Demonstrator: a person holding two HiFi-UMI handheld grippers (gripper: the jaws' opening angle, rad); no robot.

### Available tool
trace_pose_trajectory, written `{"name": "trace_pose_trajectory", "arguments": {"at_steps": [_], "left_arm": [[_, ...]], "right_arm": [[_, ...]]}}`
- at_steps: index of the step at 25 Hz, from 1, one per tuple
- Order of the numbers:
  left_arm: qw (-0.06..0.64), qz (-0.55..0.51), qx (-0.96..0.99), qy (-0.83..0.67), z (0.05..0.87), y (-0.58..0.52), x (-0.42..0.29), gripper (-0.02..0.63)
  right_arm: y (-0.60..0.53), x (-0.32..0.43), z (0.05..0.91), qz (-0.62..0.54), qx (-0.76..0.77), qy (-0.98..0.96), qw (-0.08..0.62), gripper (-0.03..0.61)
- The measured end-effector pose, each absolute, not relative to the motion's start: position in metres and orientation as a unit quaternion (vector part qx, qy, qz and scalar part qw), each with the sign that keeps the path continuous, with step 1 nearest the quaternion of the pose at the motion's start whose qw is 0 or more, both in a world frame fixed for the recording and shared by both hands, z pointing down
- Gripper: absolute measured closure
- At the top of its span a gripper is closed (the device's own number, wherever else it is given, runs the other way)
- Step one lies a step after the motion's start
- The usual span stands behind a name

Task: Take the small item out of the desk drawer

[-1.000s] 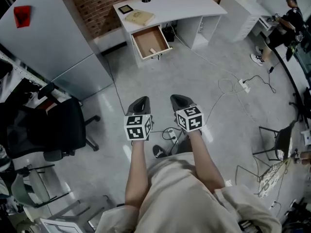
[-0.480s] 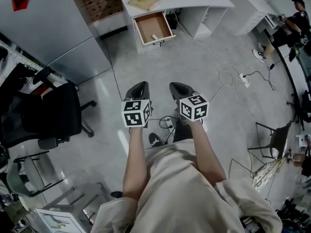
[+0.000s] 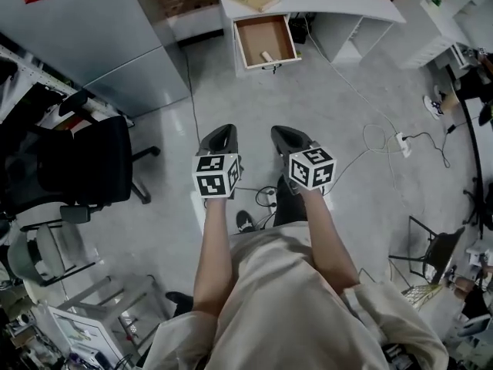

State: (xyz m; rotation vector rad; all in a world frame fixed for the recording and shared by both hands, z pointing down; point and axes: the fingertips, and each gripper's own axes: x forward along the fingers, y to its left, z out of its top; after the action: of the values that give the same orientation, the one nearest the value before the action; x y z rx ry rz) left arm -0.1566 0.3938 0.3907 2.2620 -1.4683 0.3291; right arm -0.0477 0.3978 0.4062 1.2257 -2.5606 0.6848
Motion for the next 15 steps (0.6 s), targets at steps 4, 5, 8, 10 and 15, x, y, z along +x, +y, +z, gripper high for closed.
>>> {"name": "trace_pose_trajectory", "arguments": {"at_steps": [4,5,8,10,15], "left_arm": [[0.232,0.133,0.796,-0.543,0.418,0.359,-0.149,0.595],[0.238,0.136,0.792,-0.545,0.424,0.349,-0.144,0.595],[0.256,0.141,0.782,-0.55,0.437,0.316,-0.125,0.595],[0.261,0.147,0.779,-0.551,0.44,0.293,-0.109,0.595],[0.267,0.156,0.773,-0.554,0.439,0.233,-0.063,0.595]], "right_arm": [[0.354,-0.037,0.432,0.252,0.393,-0.876,0.124,0.555],[0.341,-0.033,0.437,0.258,0.386,-0.877,0.126,0.555],[0.303,-0.019,0.445,0.271,0.366,-0.881,0.132,0.555],[0.278,-0.006,0.447,0.279,0.359,-0.881,0.134,0.555],[0.214,0.035,0.449,0.3,0.352,-0.876,0.133,0.554]]}}
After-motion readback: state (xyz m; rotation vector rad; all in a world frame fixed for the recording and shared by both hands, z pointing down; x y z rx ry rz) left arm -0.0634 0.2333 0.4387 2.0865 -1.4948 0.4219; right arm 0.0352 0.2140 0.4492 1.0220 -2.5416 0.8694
